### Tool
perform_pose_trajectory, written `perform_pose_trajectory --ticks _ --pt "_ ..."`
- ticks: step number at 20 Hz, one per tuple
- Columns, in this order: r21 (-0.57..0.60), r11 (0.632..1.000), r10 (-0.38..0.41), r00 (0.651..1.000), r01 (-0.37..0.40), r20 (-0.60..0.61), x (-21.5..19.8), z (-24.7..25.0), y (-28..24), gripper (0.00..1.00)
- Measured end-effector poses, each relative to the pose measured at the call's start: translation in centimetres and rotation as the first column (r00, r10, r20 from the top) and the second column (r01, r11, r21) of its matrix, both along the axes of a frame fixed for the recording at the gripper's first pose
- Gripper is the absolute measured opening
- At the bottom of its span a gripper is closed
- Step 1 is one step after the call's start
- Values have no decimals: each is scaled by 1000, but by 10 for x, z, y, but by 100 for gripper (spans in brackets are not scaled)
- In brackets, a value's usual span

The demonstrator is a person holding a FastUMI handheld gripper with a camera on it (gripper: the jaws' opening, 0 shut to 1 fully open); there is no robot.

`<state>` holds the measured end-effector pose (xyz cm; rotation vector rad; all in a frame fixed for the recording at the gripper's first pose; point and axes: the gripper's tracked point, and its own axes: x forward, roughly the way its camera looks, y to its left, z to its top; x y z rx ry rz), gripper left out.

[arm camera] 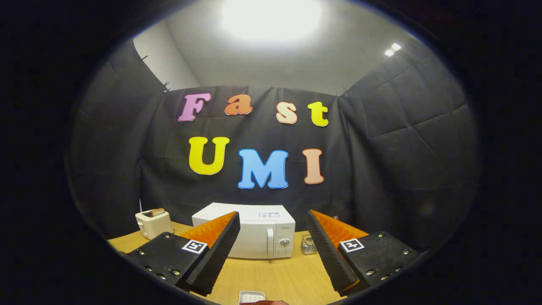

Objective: Open the microwave, put the food inside, and close the microwave door.

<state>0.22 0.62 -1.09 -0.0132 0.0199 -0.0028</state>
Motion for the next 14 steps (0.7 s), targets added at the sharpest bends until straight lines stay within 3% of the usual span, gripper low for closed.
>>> perform_pose_trajectory --ticks 6,14 --pt "7 1000 -2 1000 2 -1 25 -6 -7 98" --pt "38 999 26 999 -25 -41 93 -34 -20 98"
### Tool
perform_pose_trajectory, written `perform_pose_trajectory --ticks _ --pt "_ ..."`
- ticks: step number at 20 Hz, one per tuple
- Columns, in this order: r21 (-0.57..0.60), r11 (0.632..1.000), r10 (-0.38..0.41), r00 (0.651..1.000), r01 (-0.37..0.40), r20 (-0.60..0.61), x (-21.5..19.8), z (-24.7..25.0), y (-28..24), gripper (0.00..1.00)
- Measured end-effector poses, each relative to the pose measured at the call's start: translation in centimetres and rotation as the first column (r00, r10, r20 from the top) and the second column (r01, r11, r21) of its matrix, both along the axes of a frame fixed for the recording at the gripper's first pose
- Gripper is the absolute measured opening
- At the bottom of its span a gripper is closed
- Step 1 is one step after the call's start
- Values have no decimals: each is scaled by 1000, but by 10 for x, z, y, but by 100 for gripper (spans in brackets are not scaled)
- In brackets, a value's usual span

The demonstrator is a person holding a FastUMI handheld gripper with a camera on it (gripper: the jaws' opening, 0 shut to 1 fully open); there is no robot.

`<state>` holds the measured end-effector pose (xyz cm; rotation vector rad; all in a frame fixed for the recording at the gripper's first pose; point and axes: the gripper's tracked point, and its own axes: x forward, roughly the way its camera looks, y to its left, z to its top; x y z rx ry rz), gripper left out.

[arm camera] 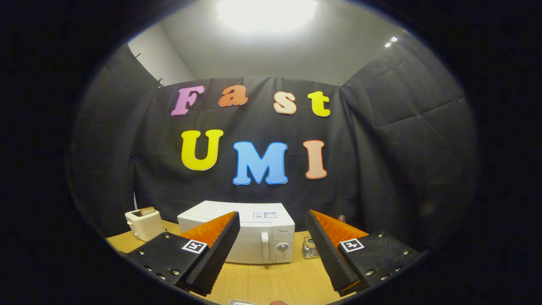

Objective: Open the microwave, put the food inside, and close the microwave door.

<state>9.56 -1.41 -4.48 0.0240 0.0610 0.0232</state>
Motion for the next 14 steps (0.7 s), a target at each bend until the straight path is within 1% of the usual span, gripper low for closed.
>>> perform_pose_trajectory --ticks 8,11,14 --pt "24 999 48 996 -46 -71 78 -47 4 98" --pt "27 998 67 993 -65 -99 107 -72 8 98" --pt "27 997 76 985 -72 -153 132 -103 10 98"
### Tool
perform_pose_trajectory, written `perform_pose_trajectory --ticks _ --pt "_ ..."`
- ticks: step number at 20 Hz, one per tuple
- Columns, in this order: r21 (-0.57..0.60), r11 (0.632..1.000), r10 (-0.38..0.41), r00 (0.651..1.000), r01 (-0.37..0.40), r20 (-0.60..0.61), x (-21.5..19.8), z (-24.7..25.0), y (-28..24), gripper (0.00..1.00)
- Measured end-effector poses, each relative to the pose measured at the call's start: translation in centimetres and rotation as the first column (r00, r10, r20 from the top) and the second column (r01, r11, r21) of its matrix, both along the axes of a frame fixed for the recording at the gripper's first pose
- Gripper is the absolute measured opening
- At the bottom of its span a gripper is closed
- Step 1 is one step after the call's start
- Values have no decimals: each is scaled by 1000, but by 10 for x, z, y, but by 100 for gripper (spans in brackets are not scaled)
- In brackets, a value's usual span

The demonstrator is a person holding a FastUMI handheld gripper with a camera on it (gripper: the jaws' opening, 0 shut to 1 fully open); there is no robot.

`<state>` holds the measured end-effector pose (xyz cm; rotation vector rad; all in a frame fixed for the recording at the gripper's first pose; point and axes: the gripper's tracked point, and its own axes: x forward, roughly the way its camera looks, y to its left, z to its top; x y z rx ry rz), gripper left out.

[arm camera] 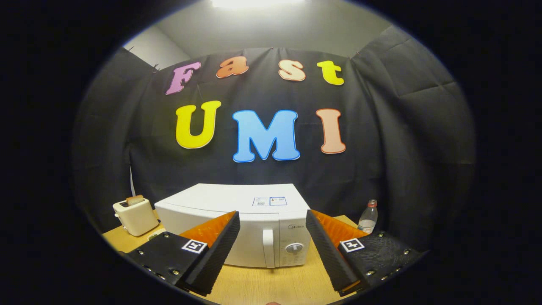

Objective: Open the microwave, put the food inside, and close the microwave door.

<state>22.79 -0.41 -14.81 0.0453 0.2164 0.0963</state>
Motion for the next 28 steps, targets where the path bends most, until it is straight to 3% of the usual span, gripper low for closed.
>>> perform_pose_trajectory --ticks 13,14,15,19,20,23,24,27,28 --pt "-24 999 28 979 -34 -202 53 -114 10 96" --pt "-23 999 24 977 -29 -212 55 -119 9 83" --pt "-14 999 30 975 -34 -220 57 -123 12 77" --pt "9 999 48 969 -47 -243 61 -135 22 76" --pt "17 998 56 968 -53 -246 60 -133 25 41" --pt "8 999 48 962 -48 -268 58 -144 27 38" --pt "-4 999 38 965 -40 -258 58 -137 26 29" --pt "-6 999 49 962 -52 -269 61 -142 26 28" --pt "-10 999 46 960 -51 -276 60 -142 26 19"
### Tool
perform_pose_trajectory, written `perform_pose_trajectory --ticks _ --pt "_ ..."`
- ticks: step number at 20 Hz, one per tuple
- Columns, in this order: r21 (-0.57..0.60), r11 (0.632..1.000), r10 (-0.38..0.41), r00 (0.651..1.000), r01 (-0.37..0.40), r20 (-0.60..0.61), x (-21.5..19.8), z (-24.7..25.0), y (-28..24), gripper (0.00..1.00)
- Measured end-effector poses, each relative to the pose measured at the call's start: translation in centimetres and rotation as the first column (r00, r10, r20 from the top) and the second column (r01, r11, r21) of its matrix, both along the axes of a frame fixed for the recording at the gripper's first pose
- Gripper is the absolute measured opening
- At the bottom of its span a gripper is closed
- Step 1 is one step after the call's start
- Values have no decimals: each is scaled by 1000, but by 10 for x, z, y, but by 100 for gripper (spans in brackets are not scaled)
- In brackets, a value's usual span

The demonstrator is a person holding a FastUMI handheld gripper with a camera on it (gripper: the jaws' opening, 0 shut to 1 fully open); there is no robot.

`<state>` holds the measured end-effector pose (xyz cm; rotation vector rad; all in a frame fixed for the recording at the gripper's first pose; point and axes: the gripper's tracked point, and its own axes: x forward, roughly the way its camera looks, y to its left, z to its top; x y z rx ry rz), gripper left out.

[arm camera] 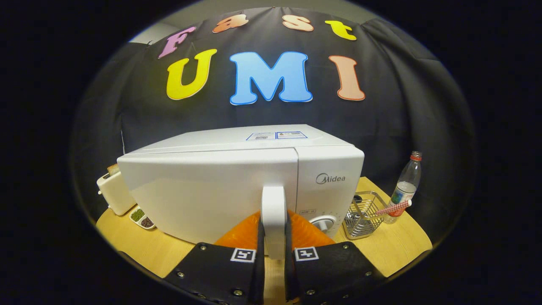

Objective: Open the microwave, put the food inside, and close the microwave door.

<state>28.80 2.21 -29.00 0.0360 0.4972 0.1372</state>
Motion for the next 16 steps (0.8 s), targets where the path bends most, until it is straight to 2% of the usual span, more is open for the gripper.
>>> perform_pose_trajectory --ticks 2,6,11,12,16 --pt "-20 1000 -13 1000 13 -14 -1 -3 1 12" --pt "-31 999 -8 1000 7 -19 -27 4 3 12" --pt "-21 999 -42 997 41 -66 -64 8 8 12" --pt "-6 999 -42 996 42 -78 -72 9 11 20" --pt "41 999 -10 995 15 -102 -107 15 24 25"
